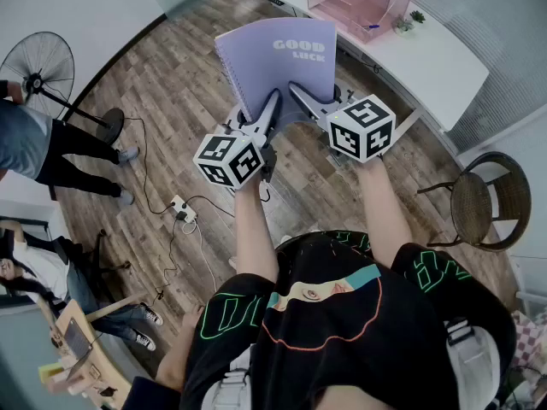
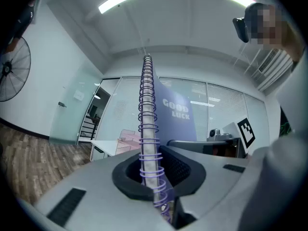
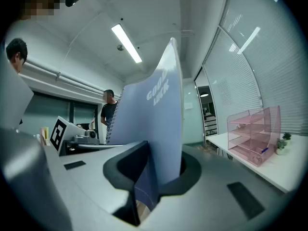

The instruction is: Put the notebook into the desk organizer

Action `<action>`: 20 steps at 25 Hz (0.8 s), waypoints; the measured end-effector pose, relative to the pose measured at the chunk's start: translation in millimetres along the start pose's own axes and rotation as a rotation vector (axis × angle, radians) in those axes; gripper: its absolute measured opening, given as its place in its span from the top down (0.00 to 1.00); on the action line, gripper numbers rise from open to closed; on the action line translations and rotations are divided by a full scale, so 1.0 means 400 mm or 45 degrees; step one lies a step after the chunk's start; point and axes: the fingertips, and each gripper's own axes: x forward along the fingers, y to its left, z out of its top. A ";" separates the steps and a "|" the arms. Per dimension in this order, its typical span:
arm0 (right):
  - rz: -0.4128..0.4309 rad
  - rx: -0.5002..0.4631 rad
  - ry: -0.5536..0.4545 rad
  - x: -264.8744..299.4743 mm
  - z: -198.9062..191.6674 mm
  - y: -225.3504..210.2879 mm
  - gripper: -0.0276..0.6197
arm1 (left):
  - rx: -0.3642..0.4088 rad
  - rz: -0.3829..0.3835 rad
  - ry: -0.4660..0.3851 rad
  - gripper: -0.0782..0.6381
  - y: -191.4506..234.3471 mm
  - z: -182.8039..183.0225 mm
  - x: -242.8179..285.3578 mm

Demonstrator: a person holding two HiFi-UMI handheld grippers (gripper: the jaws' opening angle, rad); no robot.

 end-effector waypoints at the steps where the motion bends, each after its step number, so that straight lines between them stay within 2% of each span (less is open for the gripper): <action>1: 0.002 0.000 0.001 0.000 0.000 0.000 0.85 | 0.000 0.001 0.000 0.83 0.000 0.000 0.000; 14: 0.047 0.014 -0.036 -0.002 0.007 -0.030 0.85 | 0.021 0.038 0.000 0.83 -0.008 0.003 0.030; 20: 0.103 0.031 -0.034 0.030 0.014 -0.028 0.85 | 0.046 0.105 0.003 0.83 0.016 0.017 0.025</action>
